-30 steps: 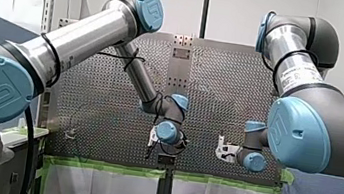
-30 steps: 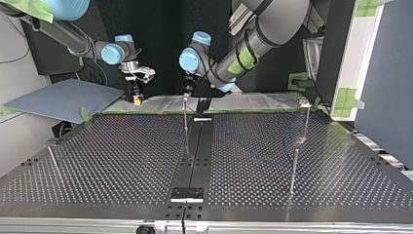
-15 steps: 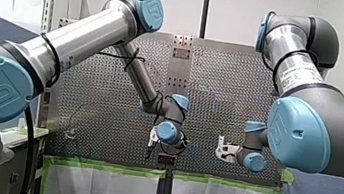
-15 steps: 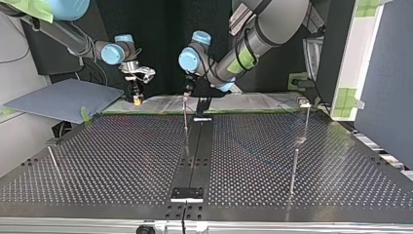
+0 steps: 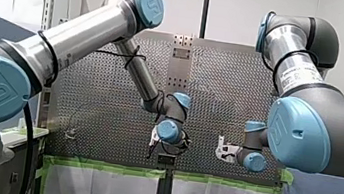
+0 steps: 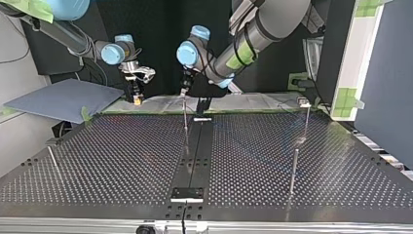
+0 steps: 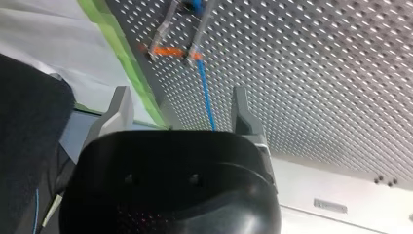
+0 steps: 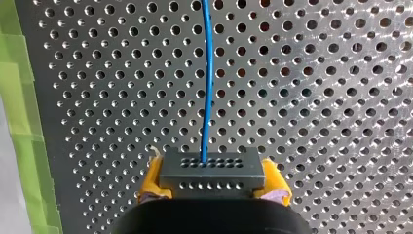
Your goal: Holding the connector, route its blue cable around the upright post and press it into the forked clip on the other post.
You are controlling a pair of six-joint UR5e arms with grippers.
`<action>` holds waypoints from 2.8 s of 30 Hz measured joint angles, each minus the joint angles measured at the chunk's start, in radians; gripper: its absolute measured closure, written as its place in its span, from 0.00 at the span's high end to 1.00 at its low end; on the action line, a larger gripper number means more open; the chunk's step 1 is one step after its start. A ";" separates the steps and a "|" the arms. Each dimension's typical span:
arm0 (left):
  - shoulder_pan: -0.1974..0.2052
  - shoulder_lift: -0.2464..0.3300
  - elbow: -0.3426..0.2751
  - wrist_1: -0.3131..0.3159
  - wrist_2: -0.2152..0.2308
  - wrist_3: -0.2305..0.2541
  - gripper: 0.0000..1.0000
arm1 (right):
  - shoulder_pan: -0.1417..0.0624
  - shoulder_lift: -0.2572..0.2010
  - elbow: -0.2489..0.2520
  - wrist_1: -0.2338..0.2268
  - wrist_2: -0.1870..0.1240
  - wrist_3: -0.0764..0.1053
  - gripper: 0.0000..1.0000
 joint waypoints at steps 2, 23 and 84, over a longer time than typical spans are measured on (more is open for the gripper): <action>-0.003 0.018 -0.018 0.016 0.000 -0.009 0.98 | 0.000 0.000 0.000 0.000 0.000 0.000 0.00; 0.035 0.187 -0.187 0.134 -0.073 -0.102 0.98 | 0.001 0.000 0.000 0.000 0.000 0.001 0.00; 0.079 0.707 -0.707 0.328 -0.074 -0.230 0.98 | 0.000 -0.003 -0.002 0.002 0.058 -0.004 0.00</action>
